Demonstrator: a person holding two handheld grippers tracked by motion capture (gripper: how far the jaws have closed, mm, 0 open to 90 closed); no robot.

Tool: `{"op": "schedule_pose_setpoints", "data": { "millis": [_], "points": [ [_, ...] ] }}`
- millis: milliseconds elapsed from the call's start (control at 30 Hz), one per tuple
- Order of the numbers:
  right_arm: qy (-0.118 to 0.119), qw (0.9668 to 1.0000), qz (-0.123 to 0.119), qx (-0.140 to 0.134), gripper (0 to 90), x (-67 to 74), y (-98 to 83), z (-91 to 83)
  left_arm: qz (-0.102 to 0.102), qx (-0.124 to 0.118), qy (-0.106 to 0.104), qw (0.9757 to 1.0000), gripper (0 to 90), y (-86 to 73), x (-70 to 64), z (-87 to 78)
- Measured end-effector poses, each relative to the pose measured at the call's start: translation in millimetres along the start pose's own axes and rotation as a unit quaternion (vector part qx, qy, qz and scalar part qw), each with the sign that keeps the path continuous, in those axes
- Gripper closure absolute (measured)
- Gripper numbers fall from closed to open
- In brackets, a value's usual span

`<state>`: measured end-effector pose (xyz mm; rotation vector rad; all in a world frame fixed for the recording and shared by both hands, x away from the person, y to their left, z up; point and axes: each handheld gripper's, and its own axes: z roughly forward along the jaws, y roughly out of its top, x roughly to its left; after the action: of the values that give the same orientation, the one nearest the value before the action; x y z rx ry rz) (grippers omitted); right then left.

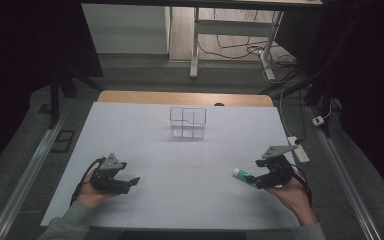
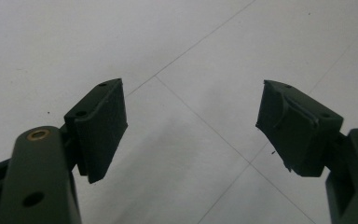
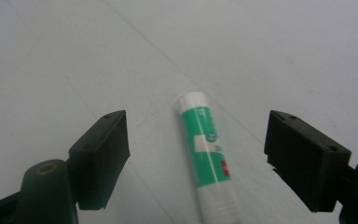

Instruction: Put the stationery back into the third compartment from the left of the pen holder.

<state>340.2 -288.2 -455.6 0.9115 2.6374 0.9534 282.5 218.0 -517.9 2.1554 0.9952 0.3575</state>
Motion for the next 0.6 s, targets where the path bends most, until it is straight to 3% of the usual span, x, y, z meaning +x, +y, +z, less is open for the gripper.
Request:
{"op": "schedule_pose_setpoints", "data": {
  "millis": [167,300,600],
  "points": [
    [0.005,0.9984,-0.012,0.055,21.6,-2.0,12.5,10.9,-0.002,-0.003,-0.004,1.0000,23.9,-0.1,0.9,-1.1],
    [0.009,0.9987,-0.005,0.050,22.5,-4.5,9.8,11.1,-0.002,-0.007,-0.004,1.0000,23.9,0.7,-0.4,-2.0],
    [-0.003,0.9958,-0.003,0.091,27.1,-18.6,-9.7,19.9,-0.006,-0.004,-0.002,1.0000,24.0,0.7,1.1,-0.8]
  ]
}}
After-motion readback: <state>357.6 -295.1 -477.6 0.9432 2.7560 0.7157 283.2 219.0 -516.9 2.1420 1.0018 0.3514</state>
